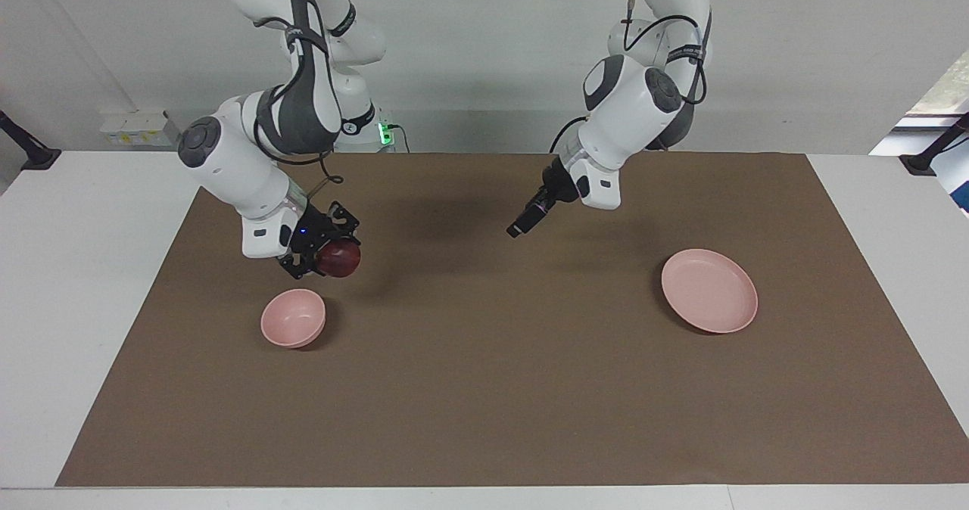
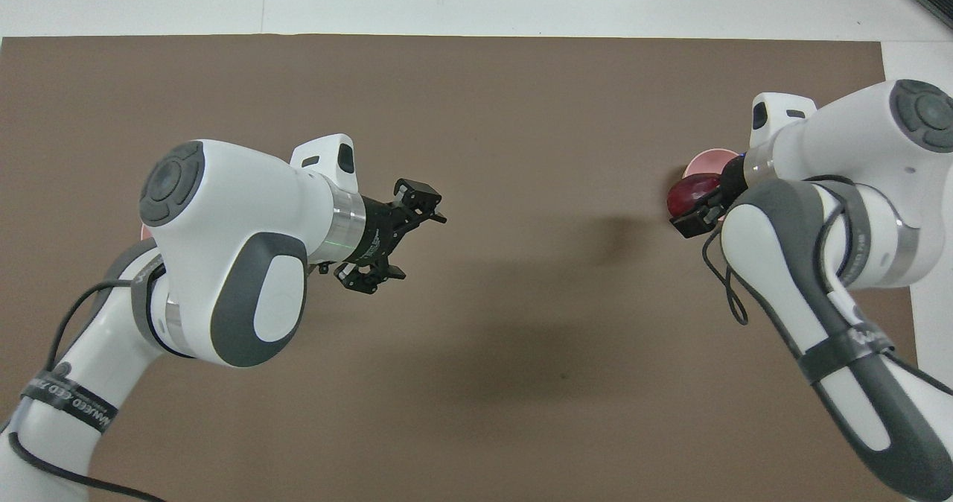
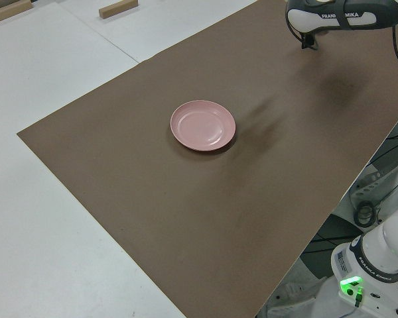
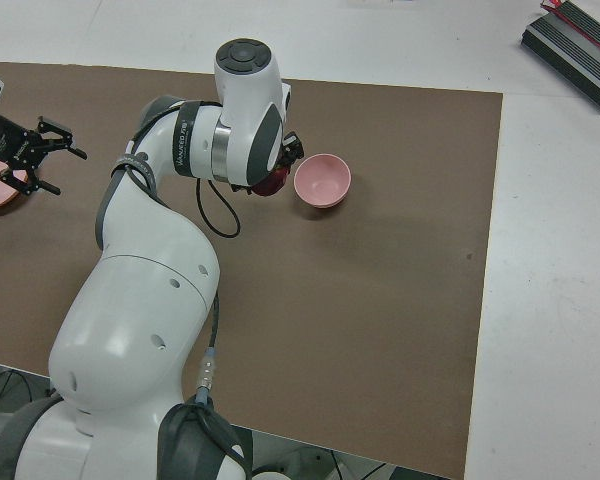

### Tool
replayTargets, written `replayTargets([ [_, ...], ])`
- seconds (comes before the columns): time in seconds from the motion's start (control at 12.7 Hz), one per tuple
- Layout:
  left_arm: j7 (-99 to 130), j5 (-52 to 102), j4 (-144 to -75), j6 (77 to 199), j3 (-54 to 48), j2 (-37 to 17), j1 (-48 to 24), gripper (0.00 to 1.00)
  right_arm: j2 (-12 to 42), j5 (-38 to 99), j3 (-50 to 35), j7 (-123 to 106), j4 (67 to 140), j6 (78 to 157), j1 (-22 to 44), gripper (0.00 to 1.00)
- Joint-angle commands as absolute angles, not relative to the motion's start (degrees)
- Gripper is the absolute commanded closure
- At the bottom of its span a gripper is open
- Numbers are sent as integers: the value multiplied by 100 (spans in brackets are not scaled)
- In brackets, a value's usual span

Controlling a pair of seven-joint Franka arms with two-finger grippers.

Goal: Move apple from plate to bowl
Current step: 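Lower the apple into the pink bowl and open the right gripper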

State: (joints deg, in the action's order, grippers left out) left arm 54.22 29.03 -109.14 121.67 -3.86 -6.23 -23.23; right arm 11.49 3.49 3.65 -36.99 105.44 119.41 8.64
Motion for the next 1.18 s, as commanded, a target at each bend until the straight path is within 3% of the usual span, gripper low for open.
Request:
replayTargets([
  [0.0,4250,2480,-10951,11866,-431,-571,-1935,0,1266,-996,352,-2877,10371,12487,949,70],
  [0.39,2237,1662,-10855,11751,-431,-624,-1258,0,1528,-1905,369,-2444,10380,12603,695,73],
  [0.86,211,1216,-10495,11039,-431,-571,-378,0,2092,-2197,360,-1802,10538,13333,624,70],
  [0.94,202,804,-10468,11030,-431,-580,-369,0,2074,-2197,369,-1802,10573,13324,633,62],
  [1.02,193,608,-10459,11004,-431,-537,-343,0,2066,-2197,369,-1810,10599,13324,624,47],
  [1.1,124,502,-10407,10917,-422,-519,-273,0,2065,-2197,369,-1802,10600,13324,633,21],
])
